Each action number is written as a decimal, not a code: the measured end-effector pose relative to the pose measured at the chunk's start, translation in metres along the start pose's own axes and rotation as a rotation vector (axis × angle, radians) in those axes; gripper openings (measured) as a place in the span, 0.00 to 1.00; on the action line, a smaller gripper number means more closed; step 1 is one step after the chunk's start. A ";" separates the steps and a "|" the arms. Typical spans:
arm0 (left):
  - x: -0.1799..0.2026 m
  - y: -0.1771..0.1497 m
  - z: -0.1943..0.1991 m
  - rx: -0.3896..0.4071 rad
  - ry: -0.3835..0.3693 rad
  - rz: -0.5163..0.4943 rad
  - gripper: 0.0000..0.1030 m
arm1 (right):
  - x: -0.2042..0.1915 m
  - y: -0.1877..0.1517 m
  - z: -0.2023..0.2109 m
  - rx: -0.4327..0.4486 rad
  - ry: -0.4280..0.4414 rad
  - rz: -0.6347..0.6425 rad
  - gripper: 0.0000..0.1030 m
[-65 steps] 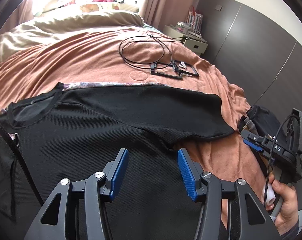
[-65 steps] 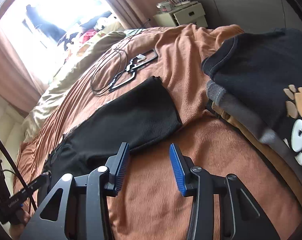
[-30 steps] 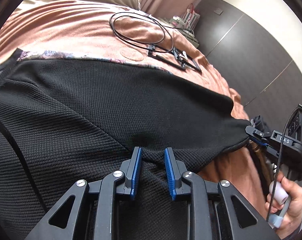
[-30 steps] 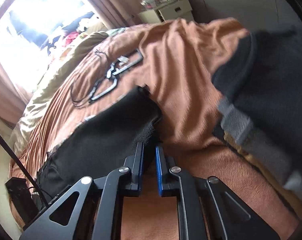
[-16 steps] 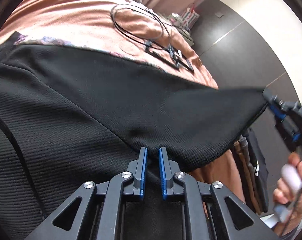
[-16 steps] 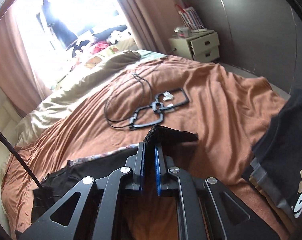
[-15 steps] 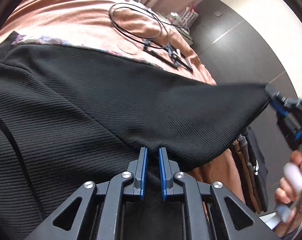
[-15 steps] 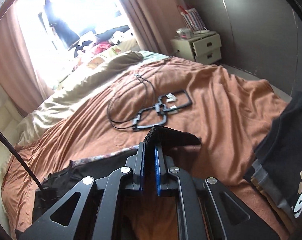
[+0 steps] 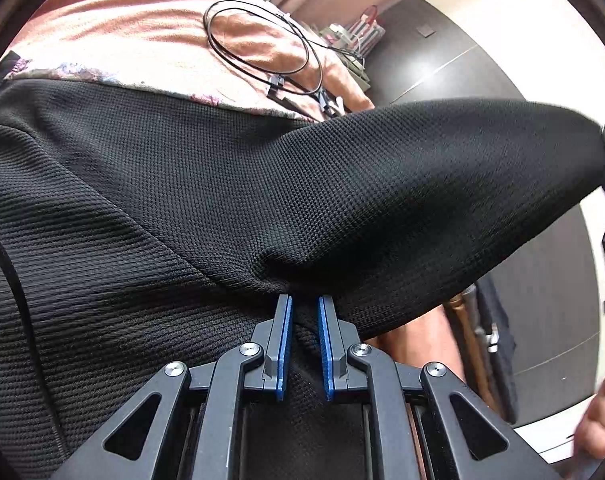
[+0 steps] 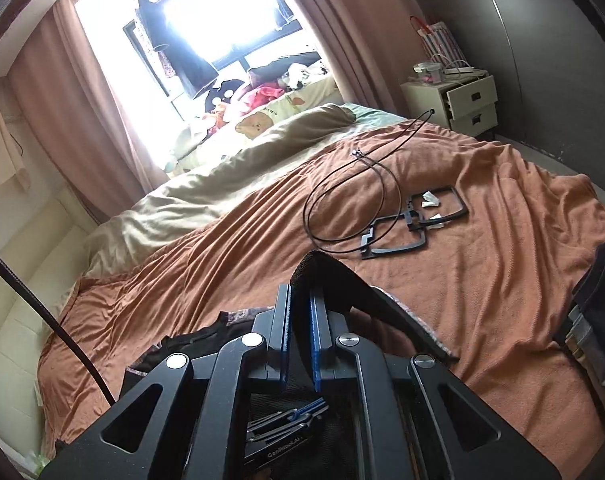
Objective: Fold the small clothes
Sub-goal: 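Fold the held side inward over the T-shirt body with the right gripper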
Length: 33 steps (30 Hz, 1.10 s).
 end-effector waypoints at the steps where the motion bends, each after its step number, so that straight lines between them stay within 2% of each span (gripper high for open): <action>1: -0.001 0.004 0.007 0.013 -0.001 0.007 0.12 | 0.001 0.002 -0.002 0.002 -0.002 0.000 0.05; 8: -0.019 0.039 0.083 0.165 0.086 0.059 0.12 | -0.010 -0.008 -0.005 -0.023 0.031 -0.014 0.05; 12: -0.007 0.052 0.124 0.222 0.156 0.006 0.12 | -0.016 -0.019 -0.010 -0.056 0.073 -0.047 0.05; 20: -0.019 0.043 0.166 0.216 0.240 -0.015 0.12 | -0.031 -0.046 -0.031 -0.135 0.177 -0.116 0.05; 26: -0.049 0.024 0.190 0.217 0.293 0.020 0.12 | -0.042 -0.076 -0.055 -0.234 0.179 -0.125 0.09; 27: -0.055 0.020 0.195 0.221 0.300 0.027 0.12 | -0.043 -0.079 -0.059 -0.256 0.161 -0.116 0.11; 29: -0.061 0.016 0.201 0.221 0.302 0.034 0.12 | -0.048 -0.085 -0.065 -0.300 0.168 -0.108 0.32; 30: -0.063 0.013 0.203 0.218 0.303 0.034 0.12 | -0.052 -0.086 -0.064 -0.301 0.177 -0.108 0.52; 31: -0.066 0.010 0.204 0.215 0.306 0.032 0.13 | -0.050 -0.084 -0.064 -0.289 0.178 -0.106 0.64; 33: -0.073 0.005 0.203 0.205 0.317 0.023 0.13 | -0.045 -0.079 -0.062 -0.270 0.157 -0.099 0.65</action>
Point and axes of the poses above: each gripper's, at about its wrist camera, not at the fingertips, and z roughly against the way its jaws point, x to its right, y to its top, the point moved 9 cm from there along -z, roughly the way its jaws point, and after that the axes turned 3 degrees about z, right-handed, at the moved point
